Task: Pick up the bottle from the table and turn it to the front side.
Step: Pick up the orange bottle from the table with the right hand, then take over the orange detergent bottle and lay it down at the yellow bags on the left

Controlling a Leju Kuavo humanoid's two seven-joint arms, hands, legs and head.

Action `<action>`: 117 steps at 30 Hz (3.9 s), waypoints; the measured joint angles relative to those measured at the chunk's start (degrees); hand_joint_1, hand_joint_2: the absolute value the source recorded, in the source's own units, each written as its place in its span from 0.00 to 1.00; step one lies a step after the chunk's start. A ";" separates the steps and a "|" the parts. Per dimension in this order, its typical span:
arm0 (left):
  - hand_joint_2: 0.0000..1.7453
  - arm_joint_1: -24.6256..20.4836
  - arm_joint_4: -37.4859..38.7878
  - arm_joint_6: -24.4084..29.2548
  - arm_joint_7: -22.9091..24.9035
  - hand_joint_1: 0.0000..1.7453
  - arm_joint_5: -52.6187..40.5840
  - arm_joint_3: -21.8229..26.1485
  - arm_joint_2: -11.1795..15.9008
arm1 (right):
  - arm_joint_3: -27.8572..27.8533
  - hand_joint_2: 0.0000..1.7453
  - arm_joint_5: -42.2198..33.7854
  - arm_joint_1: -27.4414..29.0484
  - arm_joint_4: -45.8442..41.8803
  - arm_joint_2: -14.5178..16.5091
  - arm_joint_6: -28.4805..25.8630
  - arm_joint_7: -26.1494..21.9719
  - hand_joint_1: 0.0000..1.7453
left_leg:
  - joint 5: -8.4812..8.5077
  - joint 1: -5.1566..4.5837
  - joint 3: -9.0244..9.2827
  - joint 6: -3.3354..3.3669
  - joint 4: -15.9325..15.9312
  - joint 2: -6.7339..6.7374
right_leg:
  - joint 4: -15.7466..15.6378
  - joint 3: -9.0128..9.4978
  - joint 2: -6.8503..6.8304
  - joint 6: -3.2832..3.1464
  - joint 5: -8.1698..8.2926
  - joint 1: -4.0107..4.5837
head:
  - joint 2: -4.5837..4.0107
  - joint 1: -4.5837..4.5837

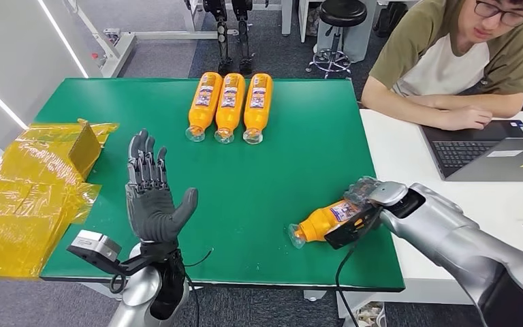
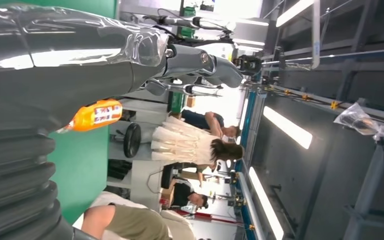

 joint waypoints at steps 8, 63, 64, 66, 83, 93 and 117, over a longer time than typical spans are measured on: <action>1.00 1.33 -1.75 0.45 0.03 0.00 -1.03 0.02 0.00 | -3.82 1.00 -2.02 3.47 -0.24 1.70 -11.58 2.99 1.00 | 0.00 0.02 0.01 0.00 -0.01 0.04 | 0.01 0.01 0.05 -0.02 0.01 0.02 | 0.00 0.01; 1.00 -0.50 -2.61 -19.33 4.21 0.00 0.85 -5.22 -0.51 | -52.13 1.00 -2.77 53.15 -57.11 15.72 -25.03 2.06 1.00 | -0.15 0.04 -0.41 0.02 -0.02 -0.21 | -0.03 -0.34 -0.20 0.01 -0.25 0.05 | 0.00 0.01; 1.00 -0.50 -2.59 -19.47 4.21 0.00 0.87 -5.22 -0.51 | -51.71 1.00 -2.49 52.61 -57.02 15.60 -24.14 2.26 1.00 | -0.15 0.04 -0.41 0.02 -0.02 -0.20 | -0.03 -0.34 -0.20 0.01 -0.25 0.05 | 0.00 0.01; 1.00 -0.57 -2.51 -19.66 4.21 0.00 0.90 -5.22 -0.50 | -50.91 1.00 -2.08 51.58 -56.68 15.44 -22.33 2.81 1.00 | -0.15 0.04 -0.40 0.02 -0.02 -0.19 | -0.03 -0.34 -0.19 0.01 -0.25 0.05 | 0.00 0.01; 1.00 -2.66 -1.35 -18.70 6.22 0.96 1.32 -4.92 -0.30 | -45.96 1.00 -2.70 40.74 -45.77 15.18 -18.44 4.62 1.00 | -0.14 0.04 -0.40 0.01 -0.02 -0.17 | -0.02 -0.34 -0.15 -0.01 -0.23 0.05 | 0.00 0.00; 1.00 -3.69 -0.93 -18.71 6.25 1.00 1.21 -4.68 0.24 | -45.40 1.00 -4.73 39.21 -43.80 15.66 -21.67 3.19 1.00 | -0.14 0.04 -0.41 0.01 -0.02 -0.19 | -0.02 -0.34 -0.16 -0.01 -0.23 0.05 | 0.00 0.01; 1.00 -4.34 0.48 -15.08 5.99 1.00 2.79 -4.05 0.49 | -44.31 1.00 -13.20 37.18 -41.05 18.63 -25.76 -2.53 0.00 | -0.14 0.05 -0.42 0.01 -0.02 -0.20 | -0.01 -0.34 -0.18 -0.01 -0.24 0.05 | 0.00 0.01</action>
